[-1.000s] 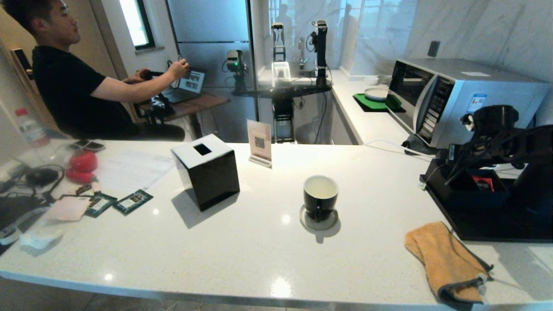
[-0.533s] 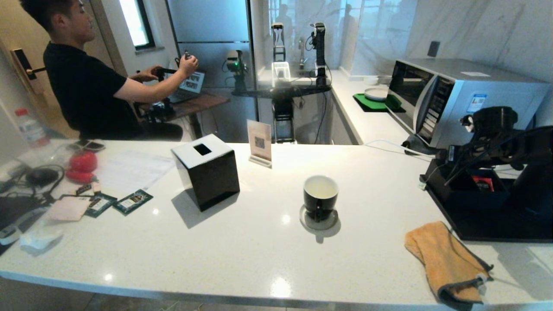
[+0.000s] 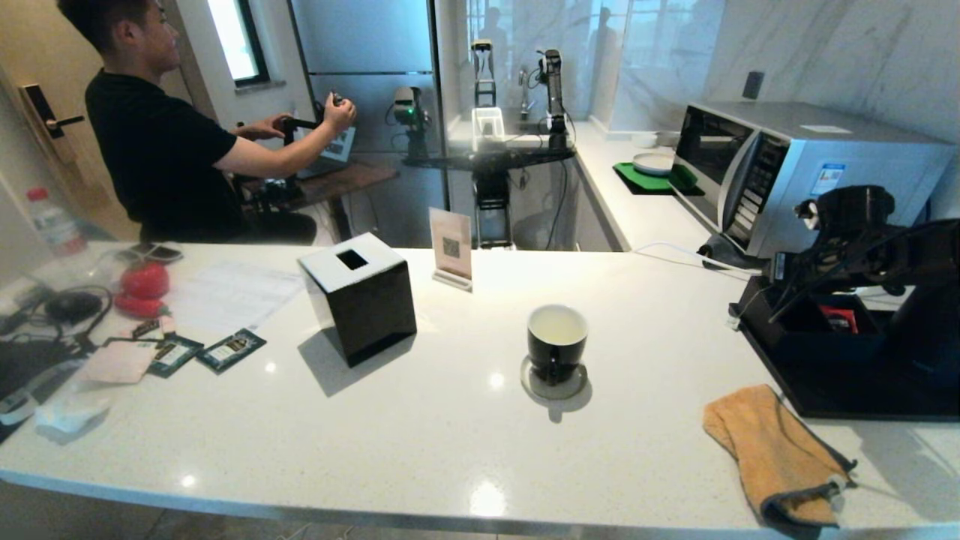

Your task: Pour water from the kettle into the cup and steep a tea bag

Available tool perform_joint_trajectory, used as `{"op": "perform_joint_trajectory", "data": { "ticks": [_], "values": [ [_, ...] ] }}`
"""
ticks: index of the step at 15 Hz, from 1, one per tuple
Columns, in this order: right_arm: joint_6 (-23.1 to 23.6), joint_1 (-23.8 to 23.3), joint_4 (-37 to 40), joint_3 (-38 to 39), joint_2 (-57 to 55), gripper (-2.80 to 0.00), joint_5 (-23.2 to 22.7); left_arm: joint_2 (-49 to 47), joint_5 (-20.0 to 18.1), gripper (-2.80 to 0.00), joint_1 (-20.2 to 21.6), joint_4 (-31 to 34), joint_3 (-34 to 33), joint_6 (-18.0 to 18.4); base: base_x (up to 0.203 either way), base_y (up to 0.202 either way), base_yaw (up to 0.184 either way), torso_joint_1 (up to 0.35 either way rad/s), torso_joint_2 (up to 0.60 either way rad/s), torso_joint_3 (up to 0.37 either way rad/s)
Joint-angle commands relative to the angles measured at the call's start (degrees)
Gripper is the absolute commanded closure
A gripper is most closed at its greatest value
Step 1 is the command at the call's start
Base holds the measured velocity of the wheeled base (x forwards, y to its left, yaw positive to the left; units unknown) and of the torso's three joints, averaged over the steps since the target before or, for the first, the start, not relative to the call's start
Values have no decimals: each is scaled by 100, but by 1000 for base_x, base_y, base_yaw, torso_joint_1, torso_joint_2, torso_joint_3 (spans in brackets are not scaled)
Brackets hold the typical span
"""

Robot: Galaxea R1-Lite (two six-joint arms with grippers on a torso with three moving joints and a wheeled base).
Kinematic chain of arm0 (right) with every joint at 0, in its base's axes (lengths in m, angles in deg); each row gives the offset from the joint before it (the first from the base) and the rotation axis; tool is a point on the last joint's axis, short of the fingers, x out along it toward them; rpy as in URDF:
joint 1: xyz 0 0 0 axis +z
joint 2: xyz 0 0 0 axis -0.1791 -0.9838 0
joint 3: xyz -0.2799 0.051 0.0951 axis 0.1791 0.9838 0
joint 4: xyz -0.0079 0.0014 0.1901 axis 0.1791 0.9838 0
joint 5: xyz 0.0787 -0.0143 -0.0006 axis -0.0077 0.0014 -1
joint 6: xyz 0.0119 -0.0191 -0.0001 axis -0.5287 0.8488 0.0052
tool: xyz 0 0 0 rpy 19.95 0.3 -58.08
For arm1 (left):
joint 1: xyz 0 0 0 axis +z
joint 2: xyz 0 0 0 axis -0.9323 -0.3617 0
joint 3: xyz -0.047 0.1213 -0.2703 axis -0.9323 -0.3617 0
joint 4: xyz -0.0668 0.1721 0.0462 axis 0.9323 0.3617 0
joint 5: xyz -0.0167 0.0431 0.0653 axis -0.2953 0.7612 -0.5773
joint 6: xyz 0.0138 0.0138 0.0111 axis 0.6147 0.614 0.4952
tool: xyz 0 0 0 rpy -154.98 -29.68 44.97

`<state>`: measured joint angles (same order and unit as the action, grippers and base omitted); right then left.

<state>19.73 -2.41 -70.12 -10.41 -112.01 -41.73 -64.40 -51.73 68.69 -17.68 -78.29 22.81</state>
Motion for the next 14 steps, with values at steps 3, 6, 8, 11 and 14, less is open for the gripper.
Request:
{"op": "perform_joint_trajectory", "data": {
  "ticks": [3, 6, 8, 11, 14],
  "values": [
    [2, -2, 17, 4, -21, 0, 12, 1, 3, 0, 2, -1, 0, 0, 0, 0, 0, 0, 0, 0],
    [2, 8, 17, 4, -21, 0, 12, 1, 3, 0, 2, -1, 0, -9, 0, 0, 0, 0, 0, 0],
    [2, 24, 17, 4, -12, 0, 12, 1, 3, 0, 2, -1, 0, 0, 0, 0, 0, 0, 0, 0],
    [-7, 33, 17, 4, -3, 0, 12, 1, 3, 0, 2, -8, 0, 0, 0, 0, 0, 0, 0, 0],
    [-68, 51, 17, -5, 16, 0, 13, 1, 3, 0, 2, -8, 0, -3, 0, 0, 0, 0, 0, 0]
  ]
}}
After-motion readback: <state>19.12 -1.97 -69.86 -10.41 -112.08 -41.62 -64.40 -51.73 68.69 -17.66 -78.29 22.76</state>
